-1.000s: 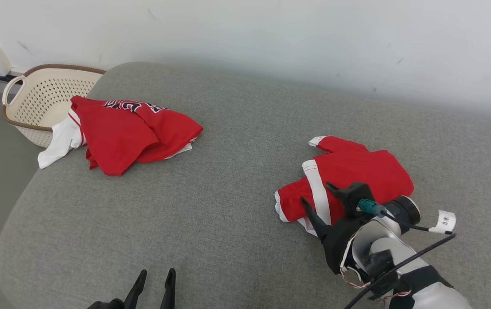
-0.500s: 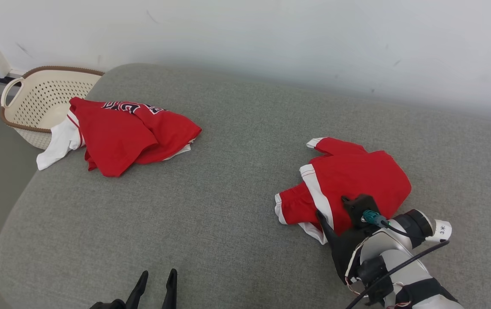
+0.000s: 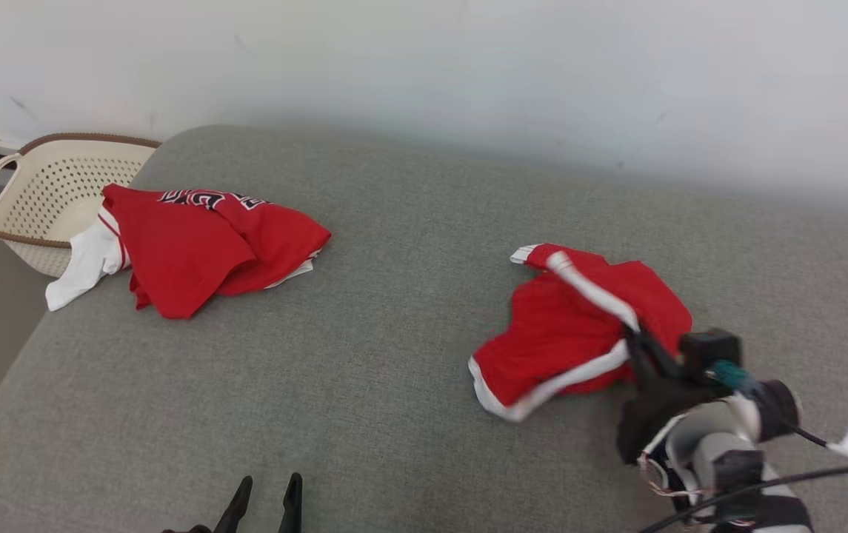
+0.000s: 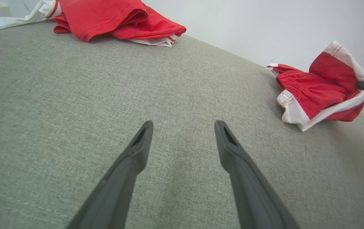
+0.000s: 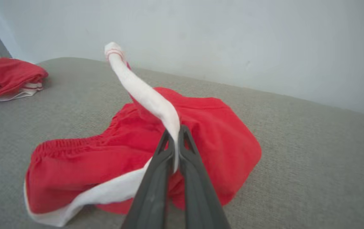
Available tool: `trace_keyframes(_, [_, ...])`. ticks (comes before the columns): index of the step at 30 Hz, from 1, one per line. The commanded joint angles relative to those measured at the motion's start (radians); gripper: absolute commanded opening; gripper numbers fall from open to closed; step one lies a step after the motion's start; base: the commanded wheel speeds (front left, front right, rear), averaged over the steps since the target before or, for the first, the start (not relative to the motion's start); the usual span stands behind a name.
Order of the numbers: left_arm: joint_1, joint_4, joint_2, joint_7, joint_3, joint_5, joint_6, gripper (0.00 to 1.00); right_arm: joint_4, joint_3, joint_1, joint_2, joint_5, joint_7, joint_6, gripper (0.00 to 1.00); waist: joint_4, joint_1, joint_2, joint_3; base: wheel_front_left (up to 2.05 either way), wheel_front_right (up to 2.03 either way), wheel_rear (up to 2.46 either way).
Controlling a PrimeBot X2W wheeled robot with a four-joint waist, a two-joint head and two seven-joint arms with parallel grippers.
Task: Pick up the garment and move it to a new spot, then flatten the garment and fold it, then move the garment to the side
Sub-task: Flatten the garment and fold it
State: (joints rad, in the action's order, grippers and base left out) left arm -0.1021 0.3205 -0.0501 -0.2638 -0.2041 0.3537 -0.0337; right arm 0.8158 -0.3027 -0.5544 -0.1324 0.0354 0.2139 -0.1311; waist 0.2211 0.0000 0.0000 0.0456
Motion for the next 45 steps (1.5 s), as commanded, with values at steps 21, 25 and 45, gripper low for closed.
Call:
trace_keyframes(21, [-0.013,0.002,-0.001,-0.001,0.025,-0.04,-0.019,1.0,-0.196,0.476,0.299,0.077,0.0,0.052,0.0,1.0,-0.208,0.0,0.0,-0.023,0.0,0.0,0.0])
trace_keyframes(25, [-0.031,0.002,-0.001,-0.001,0.013,-0.04,-0.022,1.0,-0.247,0.52,0.297,0.081,-0.012,0.052,0.0,1.0,-0.227,0.0,0.0,-0.02,0.0,0.0,0.0])
trace_keyframes(45, [-0.158,0.076,-0.001,-0.001,-0.114,-0.015,-0.068,1.0,-0.517,0.356,0.352,0.081,0.005,0.051,0.0,1.0,-0.373,0.0,0.0,0.041,0.0,0.0,0.0])
